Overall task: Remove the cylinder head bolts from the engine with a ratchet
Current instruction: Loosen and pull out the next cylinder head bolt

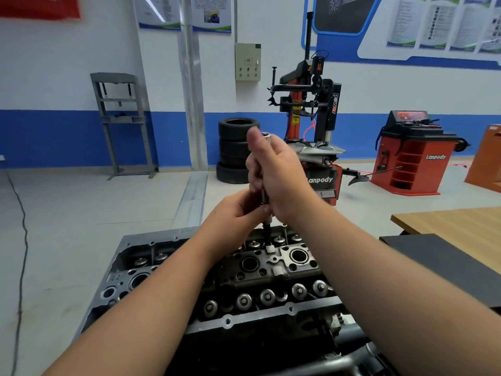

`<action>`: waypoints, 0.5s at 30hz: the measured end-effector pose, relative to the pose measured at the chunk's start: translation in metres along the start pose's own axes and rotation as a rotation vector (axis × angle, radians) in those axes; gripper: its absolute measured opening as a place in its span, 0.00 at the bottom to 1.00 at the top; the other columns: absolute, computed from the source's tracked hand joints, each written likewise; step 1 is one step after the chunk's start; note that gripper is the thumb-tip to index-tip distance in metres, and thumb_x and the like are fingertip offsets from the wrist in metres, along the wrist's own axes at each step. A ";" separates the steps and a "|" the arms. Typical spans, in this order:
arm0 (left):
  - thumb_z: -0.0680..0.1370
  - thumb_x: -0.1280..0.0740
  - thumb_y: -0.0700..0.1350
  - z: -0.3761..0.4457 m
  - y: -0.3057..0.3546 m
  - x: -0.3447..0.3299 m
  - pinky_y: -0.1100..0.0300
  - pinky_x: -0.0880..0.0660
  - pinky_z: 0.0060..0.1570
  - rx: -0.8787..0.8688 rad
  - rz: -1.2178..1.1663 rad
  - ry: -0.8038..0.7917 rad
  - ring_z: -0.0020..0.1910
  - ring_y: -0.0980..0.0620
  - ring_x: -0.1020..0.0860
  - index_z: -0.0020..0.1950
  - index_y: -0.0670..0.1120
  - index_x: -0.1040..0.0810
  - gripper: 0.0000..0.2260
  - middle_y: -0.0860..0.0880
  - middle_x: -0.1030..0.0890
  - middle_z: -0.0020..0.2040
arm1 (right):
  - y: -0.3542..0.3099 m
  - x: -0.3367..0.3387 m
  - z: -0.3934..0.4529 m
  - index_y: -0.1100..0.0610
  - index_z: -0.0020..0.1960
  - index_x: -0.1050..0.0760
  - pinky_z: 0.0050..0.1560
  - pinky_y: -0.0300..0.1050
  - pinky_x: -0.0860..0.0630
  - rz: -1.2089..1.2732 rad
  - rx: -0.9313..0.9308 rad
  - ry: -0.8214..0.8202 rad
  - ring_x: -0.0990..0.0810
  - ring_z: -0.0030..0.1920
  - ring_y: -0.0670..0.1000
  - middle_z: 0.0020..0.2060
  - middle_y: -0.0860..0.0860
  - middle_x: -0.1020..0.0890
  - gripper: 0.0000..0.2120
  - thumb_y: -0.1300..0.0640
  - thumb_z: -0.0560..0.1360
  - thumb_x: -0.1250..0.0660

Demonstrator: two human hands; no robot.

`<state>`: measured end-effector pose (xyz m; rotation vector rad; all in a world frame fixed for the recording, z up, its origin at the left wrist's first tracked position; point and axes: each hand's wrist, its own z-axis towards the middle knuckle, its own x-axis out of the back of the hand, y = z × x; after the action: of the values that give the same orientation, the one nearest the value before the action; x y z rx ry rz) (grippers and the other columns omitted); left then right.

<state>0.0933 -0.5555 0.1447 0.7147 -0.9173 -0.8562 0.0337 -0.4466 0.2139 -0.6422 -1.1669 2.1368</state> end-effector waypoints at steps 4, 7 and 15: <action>0.79 0.25 0.48 0.004 0.003 -0.009 0.63 0.22 0.40 0.034 0.002 0.113 0.39 0.58 0.18 0.51 0.47 0.20 0.07 0.49 0.14 0.43 | 0.014 0.009 -0.008 0.55 0.50 0.27 0.37 0.42 0.24 -0.193 0.302 0.160 0.22 0.34 0.48 0.36 0.50 0.21 0.09 0.56 0.77 0.28; 0.77 0.24 0.47 0.008 0.003 -0.013 0.49 0.18 0.51 0.069 -0.006 0.128 0.46 0.48 0.15 0.52 0.47 0.20 0.08 0.45 0.14 0.46 | 0.020 0.016 -0.008 0.56 0.50 0.25 0.41 0.41 0.22 -0.349 0.411 0.222 0.19 0.37 0.48 0.37 0.50 0.18 0.04 0.59 0.79 0.30; 0.81 0.34 0.52 0.001 0.003 -0.002 0.53 0.18 0.56 0.007 0.011 -0.073 0.53 0.53 0.15 0.54 0.58 0.17 0.07 0.54 0.13 0.51 | 0.046 0.012 -0.015 0.56 0.56 0.28 0.40 0.49 0.20 -0.451 0.570 0.217 0.17 0.38 0.50 0.36 0.51 0.19 0.10 0.50 0.82 0.40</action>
<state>0.0927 -0.5523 0.1464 0.6875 -0.9895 -0.8743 0.0224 -0.4493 0.1650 -0.3006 -0.4819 1.8247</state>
